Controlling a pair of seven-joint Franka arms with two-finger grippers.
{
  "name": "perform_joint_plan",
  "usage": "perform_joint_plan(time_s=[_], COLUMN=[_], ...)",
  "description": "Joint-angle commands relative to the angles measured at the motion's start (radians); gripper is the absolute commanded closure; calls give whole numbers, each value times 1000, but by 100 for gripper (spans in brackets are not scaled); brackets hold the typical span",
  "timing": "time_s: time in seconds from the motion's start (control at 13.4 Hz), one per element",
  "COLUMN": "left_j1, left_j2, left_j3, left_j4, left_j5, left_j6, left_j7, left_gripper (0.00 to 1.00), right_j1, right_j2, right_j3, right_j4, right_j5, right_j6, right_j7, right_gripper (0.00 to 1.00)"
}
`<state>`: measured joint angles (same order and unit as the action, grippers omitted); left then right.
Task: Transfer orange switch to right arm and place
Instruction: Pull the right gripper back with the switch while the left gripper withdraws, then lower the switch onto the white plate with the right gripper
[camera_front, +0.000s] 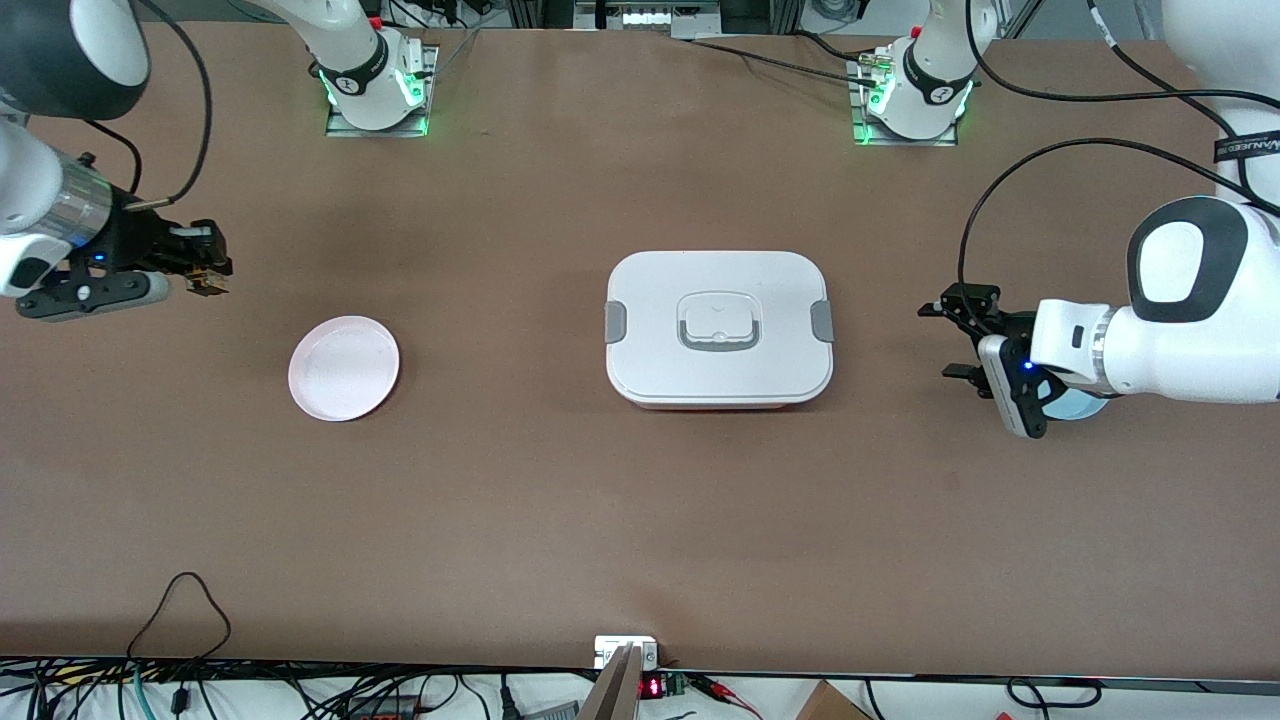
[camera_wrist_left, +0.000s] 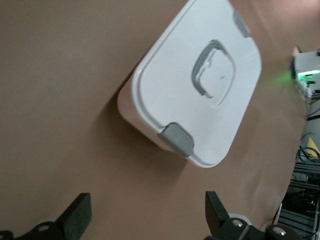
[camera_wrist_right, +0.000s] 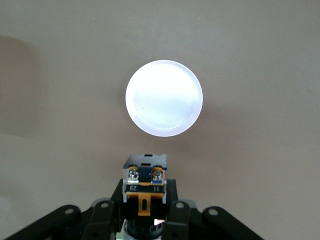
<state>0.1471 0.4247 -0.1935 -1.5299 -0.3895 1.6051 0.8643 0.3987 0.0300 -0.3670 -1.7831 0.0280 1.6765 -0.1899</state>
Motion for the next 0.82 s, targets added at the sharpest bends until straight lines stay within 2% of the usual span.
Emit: perform_joint_plan(time_s=[0.0,0.07,0.37,0.52,0.75], left_j1=[-18,-18,-14,-18,-15], left_j2=[-13,-27,-41,-56,-63], left_j3=[3,2,8,-4,-7], left_j4=[49,53,56,62,131], left_j5=[189,246,293,378,413], left_j6=[-16,-16,-76,-109,-181], left_j7=[-164,-242,-574,-742,-855], left_gripper=[0,0,0,0,0], right_j1=[40,46,40,37,34], right_j2=[-56,-56,-55,-51,-50], right_j3=[5,5,-1,-1,-4], right_j4=[-55,-55,-58,-58,-48], right_j5=[-36,-36,-34,-33,-23], right_j6=[37,38,58,61,61], right_j7=[-6,-8,-25,-42,-42], right_gripper=[100,100,100,100,100])
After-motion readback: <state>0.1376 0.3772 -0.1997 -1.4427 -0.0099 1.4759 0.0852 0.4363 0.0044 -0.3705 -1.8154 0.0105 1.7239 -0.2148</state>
